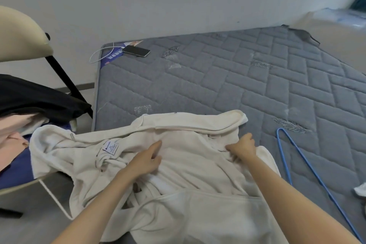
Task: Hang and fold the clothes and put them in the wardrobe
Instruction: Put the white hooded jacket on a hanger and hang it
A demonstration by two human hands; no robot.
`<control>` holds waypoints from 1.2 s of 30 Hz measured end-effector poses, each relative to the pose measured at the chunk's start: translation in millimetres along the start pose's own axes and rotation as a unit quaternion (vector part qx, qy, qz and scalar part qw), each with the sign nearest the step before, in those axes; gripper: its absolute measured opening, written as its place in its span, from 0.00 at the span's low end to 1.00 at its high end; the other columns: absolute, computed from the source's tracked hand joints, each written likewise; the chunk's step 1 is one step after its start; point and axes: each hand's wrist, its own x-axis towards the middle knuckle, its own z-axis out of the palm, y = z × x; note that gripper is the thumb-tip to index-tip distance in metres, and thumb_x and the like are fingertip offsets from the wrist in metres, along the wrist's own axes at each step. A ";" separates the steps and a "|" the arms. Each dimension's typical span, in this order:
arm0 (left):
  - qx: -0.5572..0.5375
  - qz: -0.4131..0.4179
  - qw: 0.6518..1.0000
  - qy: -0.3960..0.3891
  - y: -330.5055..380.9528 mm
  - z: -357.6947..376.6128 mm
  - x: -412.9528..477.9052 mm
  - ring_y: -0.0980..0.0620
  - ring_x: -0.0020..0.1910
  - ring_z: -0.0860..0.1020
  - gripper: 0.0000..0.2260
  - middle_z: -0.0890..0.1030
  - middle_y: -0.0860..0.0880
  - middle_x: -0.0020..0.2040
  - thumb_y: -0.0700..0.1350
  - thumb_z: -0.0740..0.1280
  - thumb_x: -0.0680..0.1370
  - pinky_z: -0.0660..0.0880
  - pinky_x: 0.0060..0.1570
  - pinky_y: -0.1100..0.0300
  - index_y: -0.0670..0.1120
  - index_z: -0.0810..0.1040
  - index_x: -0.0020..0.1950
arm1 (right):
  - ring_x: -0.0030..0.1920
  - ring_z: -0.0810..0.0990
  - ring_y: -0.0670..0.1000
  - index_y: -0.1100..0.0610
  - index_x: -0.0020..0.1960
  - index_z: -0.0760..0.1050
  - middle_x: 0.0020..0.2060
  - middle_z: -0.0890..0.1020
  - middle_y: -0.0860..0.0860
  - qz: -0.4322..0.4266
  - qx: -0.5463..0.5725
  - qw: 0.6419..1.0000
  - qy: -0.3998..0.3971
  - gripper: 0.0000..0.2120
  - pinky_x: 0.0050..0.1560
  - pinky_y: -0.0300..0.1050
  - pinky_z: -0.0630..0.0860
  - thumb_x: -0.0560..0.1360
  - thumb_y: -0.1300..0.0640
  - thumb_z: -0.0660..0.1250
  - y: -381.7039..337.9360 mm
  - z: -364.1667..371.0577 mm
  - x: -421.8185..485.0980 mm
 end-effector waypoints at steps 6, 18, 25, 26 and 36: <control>-0.020 -0.047 0.996 0.075 17.2 4.6 0.6 0.43 0.56 0.75 0.17 0.78 0.44 0.57 0.49 0.56 0.81 0.60 0.46 0.54 0.52 0.60 0.69 | 0.47 0.78 0.56 0.63 0.56 0.71 0.47 0.79 0.57 0.036 0.042 0.988 -0.142 0.22 0.42 0.45 0.75 0.66 0.58 0.73 -4.9 1.1 12.3; -0.022 -0.063 0.986 0.150 75.0 -28.2 51.3 0.38 0.75 0.46 0.28 0.48 0.40 0.77 0.51 0.59 0.80 0.53 0.71 0.42 0.50 0.50 0.77 | 0.49 0.72 0.60 0.61 0.54 0.72 0.51 0.75 0.59 -0.141 0.066 0.914 0.374 0.13 0.39 0.48 0.65 0.72 0.70 0.57 -22.6 -114.3 22.5; 0.031 -0.069 0.989 0.128 74.6 -17.4 62.3 0.41 0.76 0.48 0.23 0.50 0.40 0.76 0.50 0.59 0.79 0.55 0.71 0.47 0.50 0.61 0.74 | 0.52 0.74 0.55 0.58 0.43 0.70 0.45 0.76 0.54 -0.012 -0.207 0.974 -0.091 0.04 0.52 0.47 0.69 0.73 0.57 0.62 30.1 -75.6 13.4; 0.055 -0.055 0.990 0.117 72.7 -16.0 63.8 0.42 0.75 0.52 0.22 0.55 0.41 0.76 0.49 0.59 0.79 0.56 0.70 0.48 0.49 0.63 0.73 | 0.51 0.74 0.55 0.57 0.47 0.71 0.48 0.77 0.53 -0.040 -0.237 0.969 -0.059 0.06 0.52 0.46 0.70 0.73 0.55 0.62 27.6 -75.2 12.4; 0.095 0.022 0.995 0.009 59.0 4.6 45.8 0.50 0.69 0.68 0.17 0.71 0.50 0.70 0.46 0.55 0.81 0.64 0.61 0.62 0.49 0.69 0.70 | 0.74 0.56 0.57 0.53 0.68 0.69 0.73 0.58 0.54 -0.332 -0.407 0.849 0.051 0.21 0.71 0.56 0.58 0.75 0.61 0.63 -27.1 -39.1 31.0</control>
